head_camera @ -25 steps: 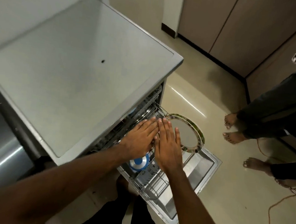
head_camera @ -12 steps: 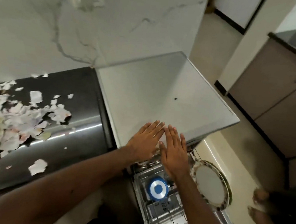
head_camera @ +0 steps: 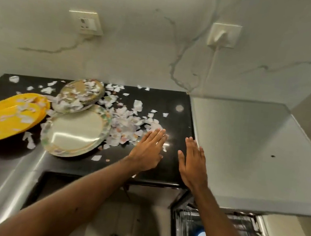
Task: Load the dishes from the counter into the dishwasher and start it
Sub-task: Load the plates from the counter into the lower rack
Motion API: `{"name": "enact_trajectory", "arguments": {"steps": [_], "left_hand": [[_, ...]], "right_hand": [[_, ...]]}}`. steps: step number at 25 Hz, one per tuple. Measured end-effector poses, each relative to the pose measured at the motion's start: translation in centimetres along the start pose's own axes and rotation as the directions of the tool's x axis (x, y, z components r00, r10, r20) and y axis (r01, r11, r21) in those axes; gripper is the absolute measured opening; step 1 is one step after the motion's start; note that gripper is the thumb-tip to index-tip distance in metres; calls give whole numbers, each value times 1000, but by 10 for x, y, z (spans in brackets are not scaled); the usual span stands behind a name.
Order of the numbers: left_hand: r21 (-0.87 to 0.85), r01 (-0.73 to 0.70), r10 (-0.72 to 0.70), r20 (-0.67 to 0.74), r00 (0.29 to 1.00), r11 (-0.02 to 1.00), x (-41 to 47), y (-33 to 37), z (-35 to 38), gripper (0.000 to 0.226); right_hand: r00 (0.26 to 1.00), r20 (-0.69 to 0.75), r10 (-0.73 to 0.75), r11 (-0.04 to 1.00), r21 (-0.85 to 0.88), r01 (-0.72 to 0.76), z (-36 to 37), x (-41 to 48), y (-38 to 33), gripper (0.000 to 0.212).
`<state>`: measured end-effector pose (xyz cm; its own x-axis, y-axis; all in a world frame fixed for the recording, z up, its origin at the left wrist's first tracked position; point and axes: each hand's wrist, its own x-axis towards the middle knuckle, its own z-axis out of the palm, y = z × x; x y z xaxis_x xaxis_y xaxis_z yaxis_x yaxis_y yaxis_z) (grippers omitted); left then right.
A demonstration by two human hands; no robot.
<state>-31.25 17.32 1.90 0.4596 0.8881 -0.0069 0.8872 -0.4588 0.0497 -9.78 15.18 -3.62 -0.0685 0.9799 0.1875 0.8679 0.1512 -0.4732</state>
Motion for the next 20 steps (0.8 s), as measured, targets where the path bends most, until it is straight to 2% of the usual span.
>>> {"name": "enact_trajectory", "arguments": {"steps": [6, 8, 10, 13, 16, 18, 20], "left_hand": [[-57, 306, -299, 105, 948, 950, -70, -148, 5, 85], [-77, 395, -381, 144, 913, 916, -89, -183, 8, 84], [-119, 518, -491, 199, 848, 847, -105, -209, 13, 82], [-128, 729, -680, 282, 677, 672, -123, -241, 25, 81], [-150, 899, -846, 305, 437, 411, -140, -263, 35, 75], [-208, 947, -899, 317, 302, 245, -152, -273, 37, 70], [-313, 940, -920, 311, 237, 136, -159, -285, 44, 66]], "right_hand": [[987, 116, -114, 988, 113, 101, 83, 46, -118, 62], [978, 166, -130, 982, 155, 104, 97, 55, -149, 61], [962, 228, -150, 972, 211, 102, 107, 64, -174, 56], [908, 358, -216, 960, 245, 132, 125, 84, -195, 48], [824, 444, -353, 931, 252, 264, 148, 109, -206, 43], [776, 454, -439, 897, 271, 349, 158, 125, -215, 36], [735, 449, -508, 861, 283, 422, 164, 137, -225, 31]]}}
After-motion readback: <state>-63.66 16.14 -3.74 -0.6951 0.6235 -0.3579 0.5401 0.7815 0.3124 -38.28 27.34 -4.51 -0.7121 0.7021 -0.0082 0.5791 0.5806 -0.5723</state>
